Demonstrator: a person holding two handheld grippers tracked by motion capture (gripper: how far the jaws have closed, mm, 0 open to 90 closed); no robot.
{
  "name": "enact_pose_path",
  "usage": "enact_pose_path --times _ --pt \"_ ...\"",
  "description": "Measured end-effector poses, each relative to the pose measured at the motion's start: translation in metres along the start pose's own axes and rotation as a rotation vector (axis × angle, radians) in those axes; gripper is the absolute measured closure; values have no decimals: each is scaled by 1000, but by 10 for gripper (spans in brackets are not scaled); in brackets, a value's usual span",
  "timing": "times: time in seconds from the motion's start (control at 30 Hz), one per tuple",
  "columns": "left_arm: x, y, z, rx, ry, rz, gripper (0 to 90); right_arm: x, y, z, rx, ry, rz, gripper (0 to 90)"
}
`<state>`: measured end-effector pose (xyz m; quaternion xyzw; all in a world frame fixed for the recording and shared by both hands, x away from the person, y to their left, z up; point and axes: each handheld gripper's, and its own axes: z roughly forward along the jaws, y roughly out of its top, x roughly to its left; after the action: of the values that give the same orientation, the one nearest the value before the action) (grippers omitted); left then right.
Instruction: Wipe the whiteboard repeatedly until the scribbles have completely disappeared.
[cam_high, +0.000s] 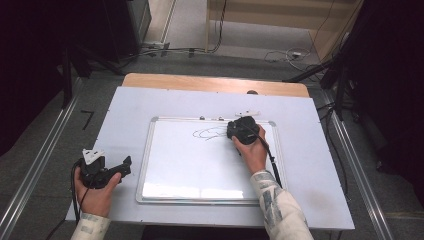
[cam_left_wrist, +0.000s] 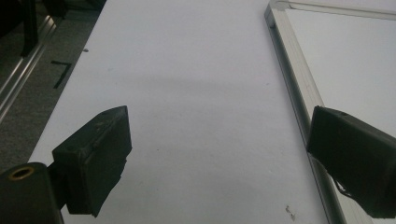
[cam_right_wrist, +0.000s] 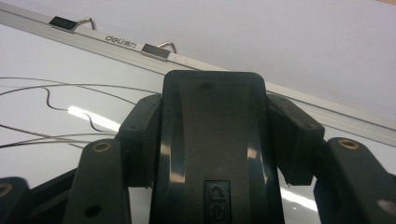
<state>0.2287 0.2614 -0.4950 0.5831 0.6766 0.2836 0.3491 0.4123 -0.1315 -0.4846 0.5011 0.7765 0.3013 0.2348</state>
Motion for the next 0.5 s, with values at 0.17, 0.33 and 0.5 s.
enact_pose_path --times 0.17,0.33,0.5 --pt "0 0 0 1 -1 1 70 6 2 2 4 6 -13 396" --pt "0 0 0 0 -1 -1 70 13 5 4 5 12 -26 396" --pt "0 0 0 1 -2 -1 70 23 8 7 5 21 -40 396"
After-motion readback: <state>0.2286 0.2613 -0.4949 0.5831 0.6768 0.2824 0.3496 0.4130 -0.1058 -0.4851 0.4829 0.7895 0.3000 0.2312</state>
